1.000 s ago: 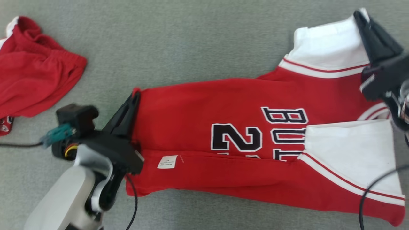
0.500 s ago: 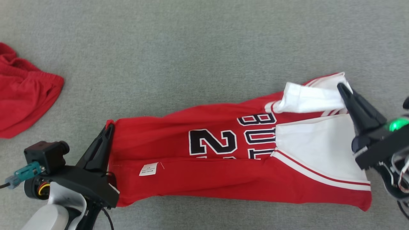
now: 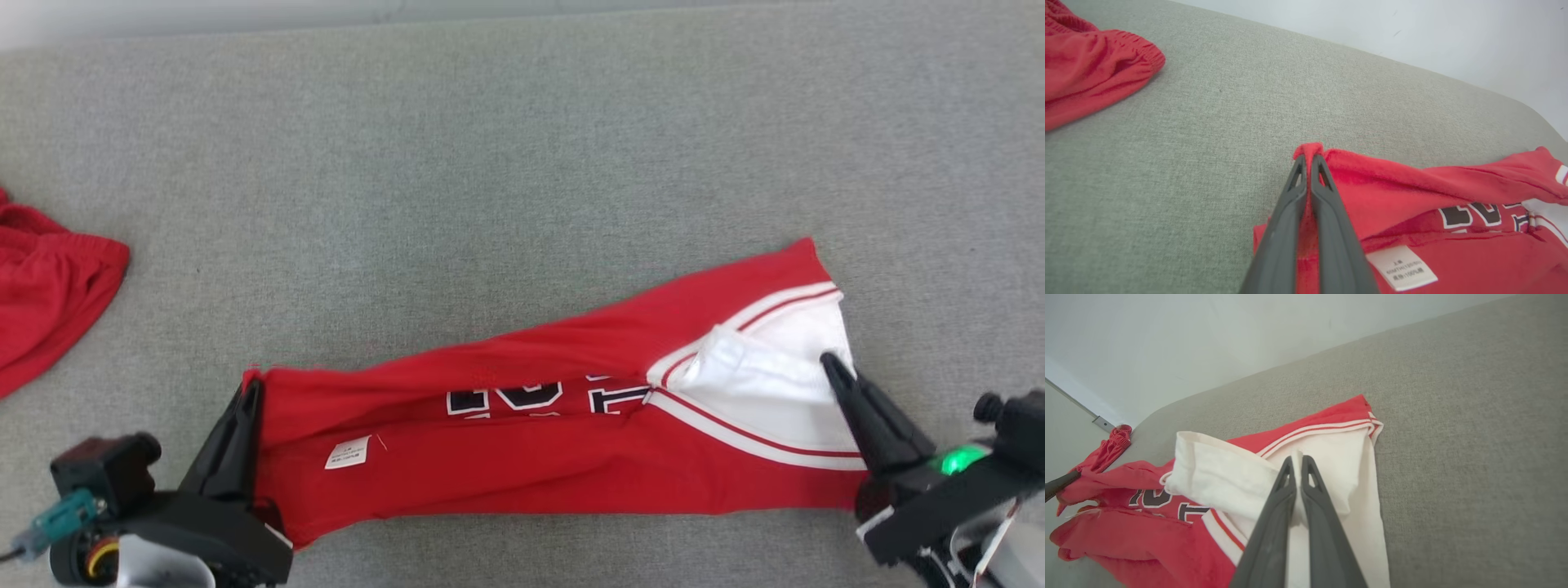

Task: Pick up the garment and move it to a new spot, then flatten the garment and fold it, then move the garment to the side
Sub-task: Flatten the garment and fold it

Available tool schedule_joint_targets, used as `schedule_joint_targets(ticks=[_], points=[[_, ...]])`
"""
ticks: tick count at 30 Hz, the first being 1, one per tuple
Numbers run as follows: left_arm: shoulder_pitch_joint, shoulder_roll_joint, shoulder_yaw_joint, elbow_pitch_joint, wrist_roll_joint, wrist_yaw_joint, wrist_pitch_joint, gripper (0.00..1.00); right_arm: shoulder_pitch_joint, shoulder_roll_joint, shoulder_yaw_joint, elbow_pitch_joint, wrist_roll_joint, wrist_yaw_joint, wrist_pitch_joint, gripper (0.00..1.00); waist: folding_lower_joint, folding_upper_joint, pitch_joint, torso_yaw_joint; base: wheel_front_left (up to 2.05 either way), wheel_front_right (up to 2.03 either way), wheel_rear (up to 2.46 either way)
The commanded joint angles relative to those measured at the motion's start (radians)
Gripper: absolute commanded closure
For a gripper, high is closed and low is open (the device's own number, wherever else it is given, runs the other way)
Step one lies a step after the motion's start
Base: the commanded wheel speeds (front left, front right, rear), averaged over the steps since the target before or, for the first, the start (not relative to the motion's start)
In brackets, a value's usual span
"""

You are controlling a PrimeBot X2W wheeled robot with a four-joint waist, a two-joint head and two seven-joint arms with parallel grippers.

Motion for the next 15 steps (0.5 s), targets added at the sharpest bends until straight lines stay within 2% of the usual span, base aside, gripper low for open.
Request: schedule_joint_targets(ticks=[1,3,4,5,6,7,8,12,15], points=[[0.027,-0.003,0.004,0.009,-0.006,0.006,-0.013,1.0,0.023,0.01,-0.013,0.004,-0.016,0.0,0.006,1.0,0.0002,0.0,-0.013,-0.009,0.0,0.0,0.0],[0.044,-0.012,0.0,0.02,-0.018,0.0,-0.019,1.0,0.058,0.034,-0.029,0.013,-0.031,0.0,0.024,1.0,0.0002,0.0,-0.02,-0.011,0.0,0.0,0.0],[0.051,-0.019,0.0,0.025,-0.026,-0.001,-0.025,1.0,0.073,0.051,-0.035,0.01,-0.034,0.0,0.032,0.87,0.0002,0.0,-0.025,-0.012,0.0,0.0,0.0],[0.059,-0.024,-0.001,0.032,-0.033,-0.002,-0.026,1.0,0.089,0.062,-0.044,0.013,-0.036,0.0,0.043,0.44,0.0002,0.0,-0.03,-0.012,0.0,0.0,0.0],[0.066,-0.029,-0.001,0.041,-0.035,-0.002,-0.028,0.81,0.102,0.066,-0.055,0.017,-0.047,0.0,0.052,0.0,0.0002,0.0,-0.034,-0.013,0.0,0.0,0.0],[0.071,-0.036,0.004,0.05,-0.037,0.005,-0.033,0.44,0.112,0.076,-0.075,0.02,-0.056,0.0,0.053,0.0,0.0002,0.0,-0.038,-0.013,0.0,0.0,0.0],[0.073,-0.04,0.006,0.058,-0.037,0.007,-0.041,0.0,0.125,0.091,-0.093,0.022,-0.068,0.0,0.051,0.0,0.0002,0.0,-0.043,-0.013,0.0,0.0,0.0],[0.08,-0.053,0.02,0.081,-0.008,0.032,-0.094,0.0,0.182,0.146,-0.185,0.004,-0.105,0.0,0.037,0.0,0.0002,0.0,-0.061,-0.017,0.0,0.0,0.0],[0.074,-0.062,0.023,0.087,0.023,0.056,-0.134,0.0,0.216,0.198,-0.29,-0.02,-0.152,0.0,0.016,0.0,0.0002,0.0,-0.073,-0.021,0.0,0.0,0.0]])
